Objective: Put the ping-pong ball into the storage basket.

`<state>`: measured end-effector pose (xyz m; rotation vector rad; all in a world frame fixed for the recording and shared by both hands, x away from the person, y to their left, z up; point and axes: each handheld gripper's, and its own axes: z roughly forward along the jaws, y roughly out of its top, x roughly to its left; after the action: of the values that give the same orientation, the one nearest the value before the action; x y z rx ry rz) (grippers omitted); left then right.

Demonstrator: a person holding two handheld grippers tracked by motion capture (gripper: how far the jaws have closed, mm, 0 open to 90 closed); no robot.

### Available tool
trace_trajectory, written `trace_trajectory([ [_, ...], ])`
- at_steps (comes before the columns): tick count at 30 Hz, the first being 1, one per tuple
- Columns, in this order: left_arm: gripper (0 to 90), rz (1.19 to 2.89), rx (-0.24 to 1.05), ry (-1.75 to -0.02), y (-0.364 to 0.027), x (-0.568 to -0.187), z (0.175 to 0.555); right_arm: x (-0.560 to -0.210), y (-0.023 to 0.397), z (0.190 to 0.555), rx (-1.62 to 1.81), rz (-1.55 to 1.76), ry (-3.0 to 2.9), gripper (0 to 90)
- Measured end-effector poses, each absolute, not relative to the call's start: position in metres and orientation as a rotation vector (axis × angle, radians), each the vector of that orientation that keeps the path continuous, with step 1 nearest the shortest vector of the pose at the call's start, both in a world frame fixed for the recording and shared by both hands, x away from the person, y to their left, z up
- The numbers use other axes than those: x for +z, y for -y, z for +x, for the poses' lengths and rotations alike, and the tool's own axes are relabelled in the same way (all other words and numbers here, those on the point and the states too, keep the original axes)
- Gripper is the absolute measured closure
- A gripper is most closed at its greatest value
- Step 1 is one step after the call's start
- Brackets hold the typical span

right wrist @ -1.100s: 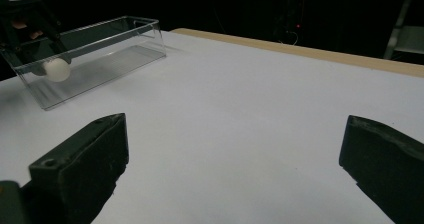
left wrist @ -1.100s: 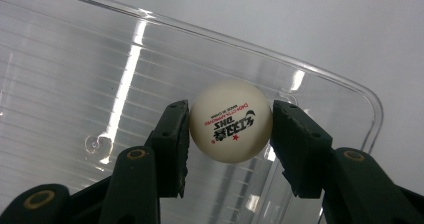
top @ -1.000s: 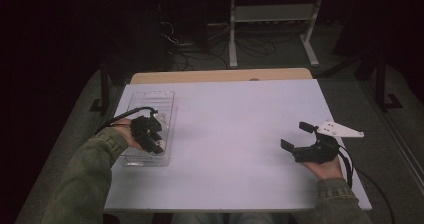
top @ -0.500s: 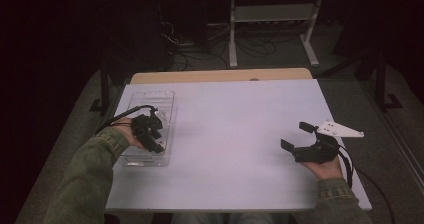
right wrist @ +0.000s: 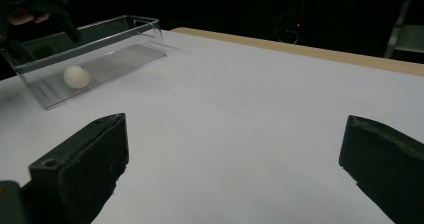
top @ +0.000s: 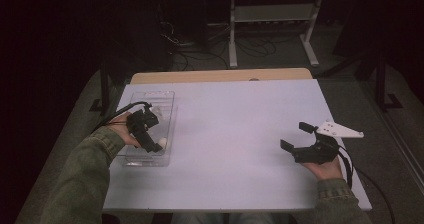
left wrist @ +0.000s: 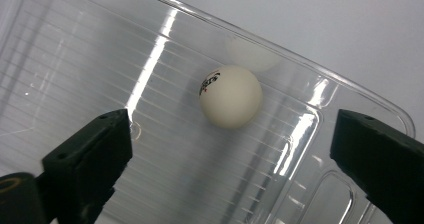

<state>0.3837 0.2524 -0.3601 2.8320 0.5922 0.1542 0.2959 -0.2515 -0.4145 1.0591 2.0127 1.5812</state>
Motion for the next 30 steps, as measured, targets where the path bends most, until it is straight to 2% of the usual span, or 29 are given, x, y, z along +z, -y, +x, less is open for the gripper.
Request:
trace_trajectory([
  [2,0.0,2.835,0.165,-0.593,-0.252,-0.36,0.383,-0.414,0.252,0.296,1.582,1.054,-2.008,0.0],
  [18,0.0,2.642,0.239,-0.647,-0.268,-0.344,0.372,-0.413,0.253,0.294,1.583,1.052,-1.998,0.0],
  [30,0.0,2.566,0.325,-0.647,-0.278,-0.334,0.358,-0.413,0.252,0.294,1.579,1.053,-2.005,0.0],
])
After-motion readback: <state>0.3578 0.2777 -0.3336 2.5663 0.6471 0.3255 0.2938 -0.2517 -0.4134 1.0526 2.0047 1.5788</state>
